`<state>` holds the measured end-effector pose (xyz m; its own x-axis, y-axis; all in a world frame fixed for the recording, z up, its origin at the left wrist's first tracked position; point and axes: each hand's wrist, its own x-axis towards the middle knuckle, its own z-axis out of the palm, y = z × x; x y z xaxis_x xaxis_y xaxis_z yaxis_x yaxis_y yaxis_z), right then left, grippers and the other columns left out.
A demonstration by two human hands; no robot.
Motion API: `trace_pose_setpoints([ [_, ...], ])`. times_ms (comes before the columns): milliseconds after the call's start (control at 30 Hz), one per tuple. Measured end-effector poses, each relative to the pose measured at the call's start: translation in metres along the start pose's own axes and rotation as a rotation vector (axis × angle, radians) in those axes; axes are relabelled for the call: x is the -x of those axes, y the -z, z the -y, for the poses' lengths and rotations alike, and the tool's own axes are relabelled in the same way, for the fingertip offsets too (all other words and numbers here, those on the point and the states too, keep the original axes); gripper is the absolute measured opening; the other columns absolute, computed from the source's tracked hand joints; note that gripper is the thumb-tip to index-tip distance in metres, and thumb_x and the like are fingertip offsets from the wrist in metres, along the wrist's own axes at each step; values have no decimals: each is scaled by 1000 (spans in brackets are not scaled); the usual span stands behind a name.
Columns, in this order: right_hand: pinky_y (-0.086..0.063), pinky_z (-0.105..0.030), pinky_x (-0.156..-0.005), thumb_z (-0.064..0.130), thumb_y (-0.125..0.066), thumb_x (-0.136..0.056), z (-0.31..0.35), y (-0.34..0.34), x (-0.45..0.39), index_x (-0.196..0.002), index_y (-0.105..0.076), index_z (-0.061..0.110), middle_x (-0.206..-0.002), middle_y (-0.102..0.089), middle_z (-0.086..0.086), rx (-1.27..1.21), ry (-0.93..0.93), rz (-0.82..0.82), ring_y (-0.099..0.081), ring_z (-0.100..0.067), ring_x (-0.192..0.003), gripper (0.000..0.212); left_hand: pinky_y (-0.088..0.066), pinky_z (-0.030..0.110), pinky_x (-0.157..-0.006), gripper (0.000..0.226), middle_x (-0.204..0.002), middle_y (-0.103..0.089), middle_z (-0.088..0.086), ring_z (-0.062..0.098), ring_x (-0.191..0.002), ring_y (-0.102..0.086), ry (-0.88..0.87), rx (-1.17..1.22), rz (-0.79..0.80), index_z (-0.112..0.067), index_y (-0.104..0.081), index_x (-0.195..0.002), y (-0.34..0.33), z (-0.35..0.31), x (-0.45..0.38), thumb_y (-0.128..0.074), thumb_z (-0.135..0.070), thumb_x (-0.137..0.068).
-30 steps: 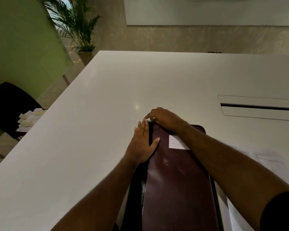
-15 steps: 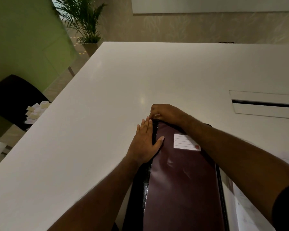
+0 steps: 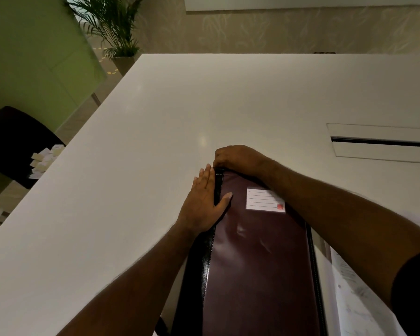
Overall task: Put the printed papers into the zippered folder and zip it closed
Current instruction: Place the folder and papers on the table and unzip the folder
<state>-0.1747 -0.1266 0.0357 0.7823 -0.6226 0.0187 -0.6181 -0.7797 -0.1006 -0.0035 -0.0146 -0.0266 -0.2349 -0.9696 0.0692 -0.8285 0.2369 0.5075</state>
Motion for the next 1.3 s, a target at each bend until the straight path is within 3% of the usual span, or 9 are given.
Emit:
trace_pose_setpoints([
  [467,-53,-30,-84,16,-65,-102,-26,-10,18,-110,-77,14,-110,-71,-3,-140,-39,-44,-66,-17,-99,14,8,24,-123,91,-173,5,-3,7,-157,5,-18,96,13,-16,0,-165,3,1,1,-42,-65,-101],
  [600,-51,-29,-85,18,-63,-104,-27,-13,15,-105,-76,16,-107,-72,2,-253,-94,-72,-65,-13,-97,13,-15,33,-127,79,-170,-23,-1,11,-155,-19,37,272,-17,-17,-21,-164,9,1,-3,-52,-54,-102],
  [667,-51,-28,-85,19,-63,-103,-26,-15,13,-104,-76,19,-106,-71,5,-270,-106,-72,-63,-9,-95,13,-29,36,-122,59,-158,-42,4,18,-147,-37,34,332,-61,-12,-37,-155,15,3,-11,-54,-38,-105],
  [733,-50,-27,-85,20,-63,-102,-27,-16,12,-103,-75,21,-106,-71,7,-277,-112,-71,-59,-5,-94,12,-34,38,-117,41,-145,-52,6,22,-136,-46,24,292,-97,-9,-49,-145,17,6,-21,-50,-26,-108],
  [900,-46,-21,-83,21,-62,-102,-31,-19,14,-102,-74,24,-105,-70,12,-270,-142,-60,-59,-4,-94,13,-22,22,-111,45,-150,-47,7,21,-138,-40,44,195,-75,-11,-45,-152,9,8,-30,-41,-30,-111],
  [1100,-34,-4,-79,15,-64,-102,-44,-19,25,-106,-74,22,-109,-71,10,-251,-154,-53,-60,-4,-95,13,-23,23,-111,47,-153,-43,6,22,-140,-37,54,190,-61,-12,-41,-154,8,11,-29,-38,-32,-112],
  [1300,-34,-1,-78,12,-65,-100,-56,-16,47,-106,-73,23,-109,-70,10,-235,-147,-45,-62,-5,-96,15,-22,22,-110,46,-152,-43,6,22,-139,-38,59,176,-55,-13,-42,-154,9,9,-28,-37,-32,-112],
])
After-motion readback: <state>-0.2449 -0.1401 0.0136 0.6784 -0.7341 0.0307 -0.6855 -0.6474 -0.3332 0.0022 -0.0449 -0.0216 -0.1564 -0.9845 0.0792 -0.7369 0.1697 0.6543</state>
